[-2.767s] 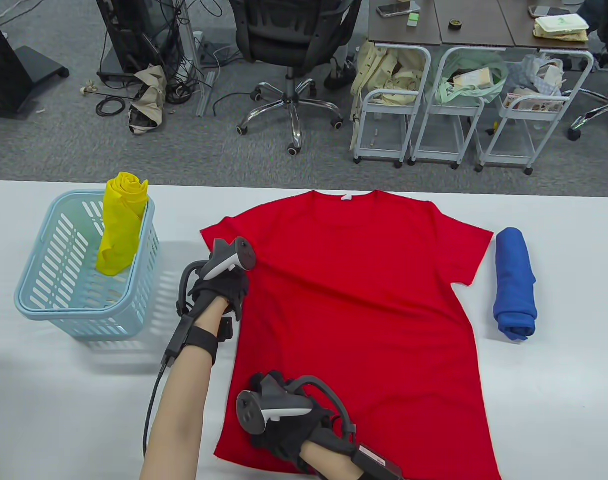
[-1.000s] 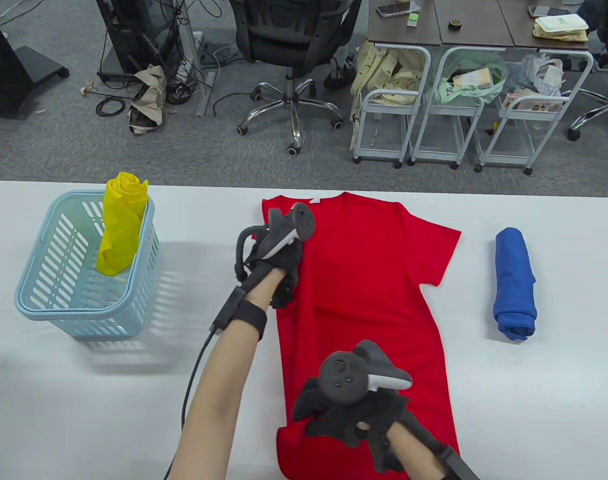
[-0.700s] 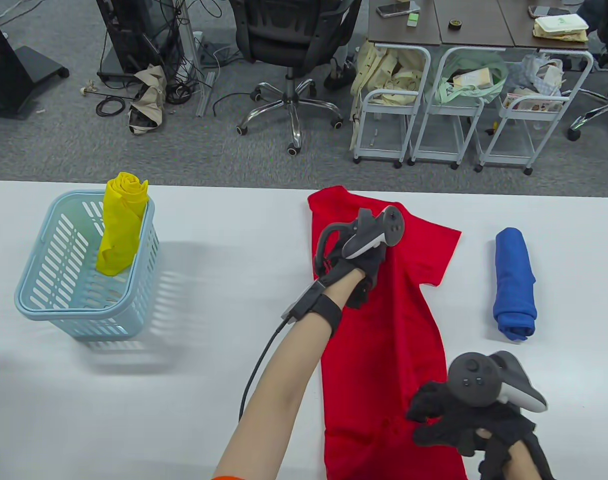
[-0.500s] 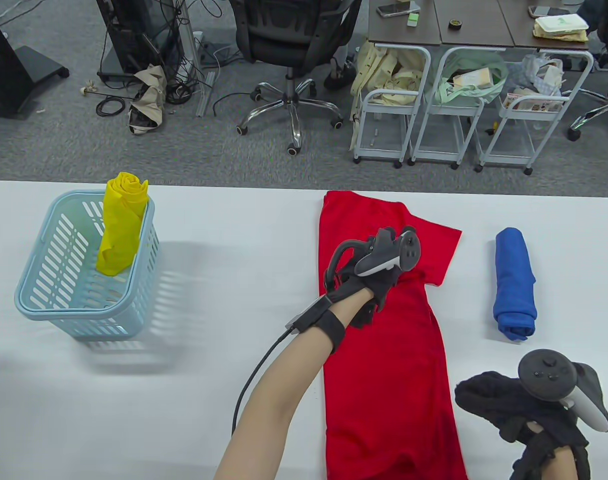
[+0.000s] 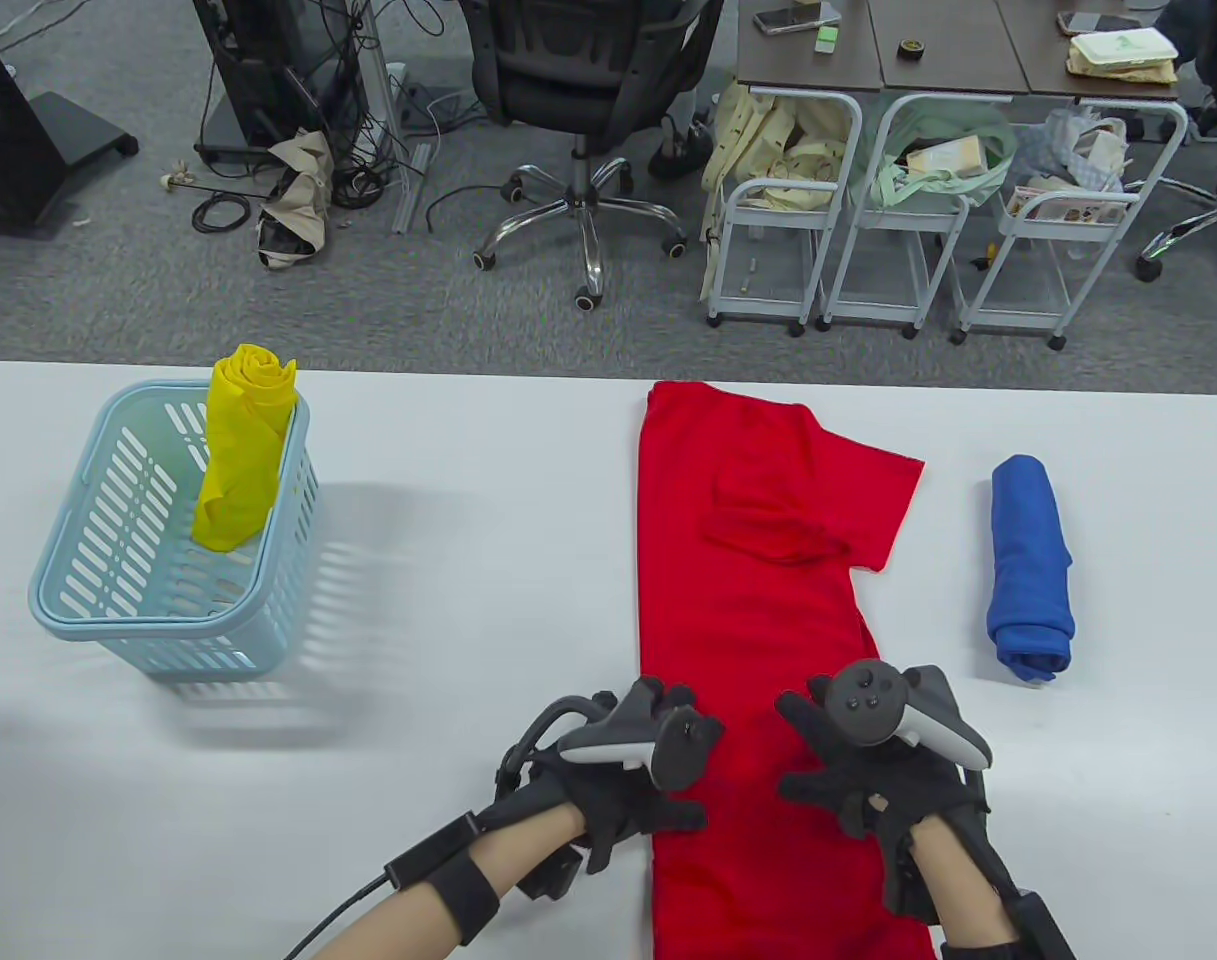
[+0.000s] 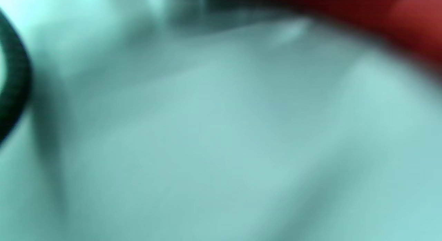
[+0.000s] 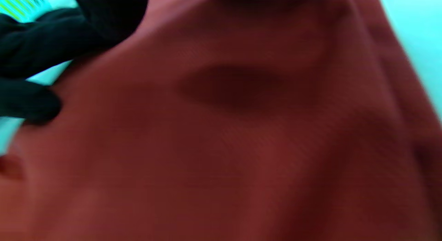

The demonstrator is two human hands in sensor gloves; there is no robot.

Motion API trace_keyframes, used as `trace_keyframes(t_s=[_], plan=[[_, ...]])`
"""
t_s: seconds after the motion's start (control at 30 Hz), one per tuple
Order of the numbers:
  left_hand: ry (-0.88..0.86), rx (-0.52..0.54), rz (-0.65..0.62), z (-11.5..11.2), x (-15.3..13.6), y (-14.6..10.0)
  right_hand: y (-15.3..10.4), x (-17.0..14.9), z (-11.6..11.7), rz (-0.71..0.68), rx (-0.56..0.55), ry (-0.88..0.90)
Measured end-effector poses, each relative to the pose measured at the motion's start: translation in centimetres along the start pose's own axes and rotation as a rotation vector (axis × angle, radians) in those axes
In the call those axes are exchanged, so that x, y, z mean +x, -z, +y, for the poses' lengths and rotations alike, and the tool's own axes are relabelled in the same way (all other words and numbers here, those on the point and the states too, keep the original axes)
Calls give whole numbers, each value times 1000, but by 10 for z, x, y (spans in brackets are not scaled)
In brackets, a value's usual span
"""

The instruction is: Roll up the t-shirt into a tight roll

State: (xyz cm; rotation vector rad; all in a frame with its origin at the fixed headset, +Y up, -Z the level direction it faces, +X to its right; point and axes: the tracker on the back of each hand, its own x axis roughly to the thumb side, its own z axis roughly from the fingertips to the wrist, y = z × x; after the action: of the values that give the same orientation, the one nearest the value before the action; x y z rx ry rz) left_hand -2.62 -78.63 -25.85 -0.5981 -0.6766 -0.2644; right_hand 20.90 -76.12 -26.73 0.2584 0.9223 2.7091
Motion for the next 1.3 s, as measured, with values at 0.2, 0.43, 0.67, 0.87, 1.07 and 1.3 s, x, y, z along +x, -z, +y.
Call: trace_keyframes(t_s=[0.2, 0.43, 0.67, 0.87, 1.07, 1.3], plan=[[-100, 33, -18, -8, -27, -30, -2, 7, 19, 6, 42, -111], [-59, 57, -41, -7, -23, -27, 8, 3, 19, 18, 51, -98], [35, 90, 5, 3, -13, -33, -1, 12, 10, 26, -20, -159], [8, 178, 3, 0, -12, -32, -2, 16, 14, 25, -34, -178], [-19, 86, -28, 6, -13, -32, -3, 15, 7, 24, -31, -154], [11, 91, 35, -6, -21, -23, 4, 21, 16, -14, -26, -155]])
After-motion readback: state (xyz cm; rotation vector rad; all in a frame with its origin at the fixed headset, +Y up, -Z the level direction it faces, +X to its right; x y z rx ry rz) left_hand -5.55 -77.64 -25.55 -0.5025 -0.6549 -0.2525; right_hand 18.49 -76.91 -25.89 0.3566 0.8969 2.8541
